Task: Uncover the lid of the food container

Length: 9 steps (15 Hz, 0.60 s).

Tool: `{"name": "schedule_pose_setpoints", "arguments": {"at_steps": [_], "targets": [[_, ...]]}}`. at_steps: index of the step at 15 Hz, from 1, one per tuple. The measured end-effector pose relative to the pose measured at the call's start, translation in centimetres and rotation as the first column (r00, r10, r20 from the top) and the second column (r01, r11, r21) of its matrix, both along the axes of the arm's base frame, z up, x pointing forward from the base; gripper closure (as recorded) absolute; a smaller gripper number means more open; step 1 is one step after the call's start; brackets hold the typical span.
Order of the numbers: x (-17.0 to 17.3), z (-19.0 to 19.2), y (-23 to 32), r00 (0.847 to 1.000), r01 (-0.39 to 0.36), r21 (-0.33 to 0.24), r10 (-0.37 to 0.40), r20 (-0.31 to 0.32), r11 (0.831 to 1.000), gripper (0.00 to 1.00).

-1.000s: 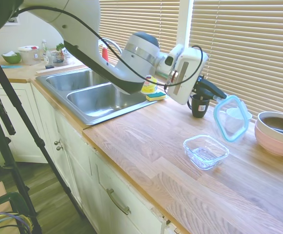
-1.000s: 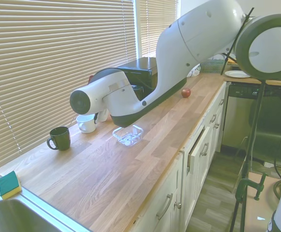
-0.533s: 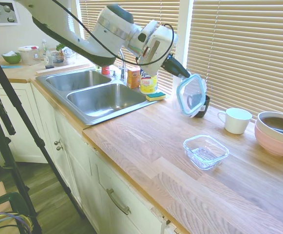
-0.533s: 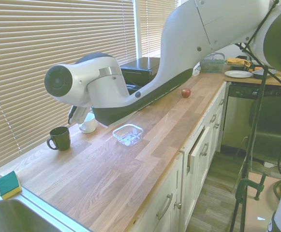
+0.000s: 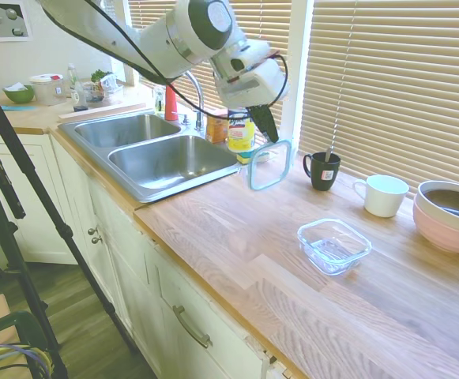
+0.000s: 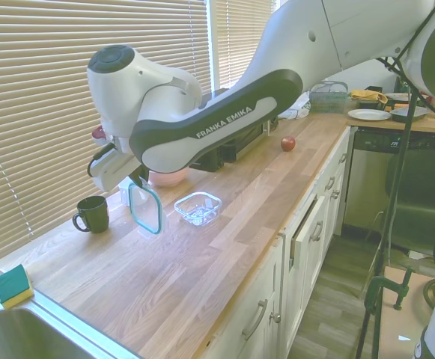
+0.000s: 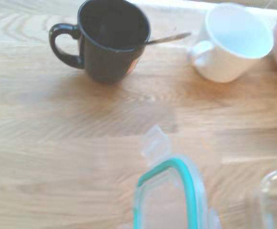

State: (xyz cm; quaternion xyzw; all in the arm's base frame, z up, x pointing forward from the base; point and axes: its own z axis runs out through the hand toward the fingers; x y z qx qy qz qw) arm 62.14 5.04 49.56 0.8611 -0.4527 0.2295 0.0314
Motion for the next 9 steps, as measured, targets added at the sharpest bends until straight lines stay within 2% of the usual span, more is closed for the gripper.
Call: {"name": "schedule_pose_setpoints", "arguments": {"at_steps": [1,3,5,7,8,9], "targets": [[0.0,-0.9,-1.0,1.0,0.0,0.072,0.001,-0.018,0.997,1.0],[-0.4,-3.1,-2.6,0.999,-0.001,0.214,0.013,-0.053,0.977,1.0],[-0.6,-4.8,-4.0,0.996,-0.002,0.351,0.032,-0.082,0.936,1.0],[-0.9,-6.1,-5.3,0.993,0.0,0.477,0.055,-0.101,0.879,1.0],[-1.2,-6.7,-5.9,0.991,-0.001,0.502,0.069,-0.117,0.865,1.0],[-1.4,-7.2,-6.5,0.989,0.003,0.491,0.069,-0.129,0.871,1.0]]}}
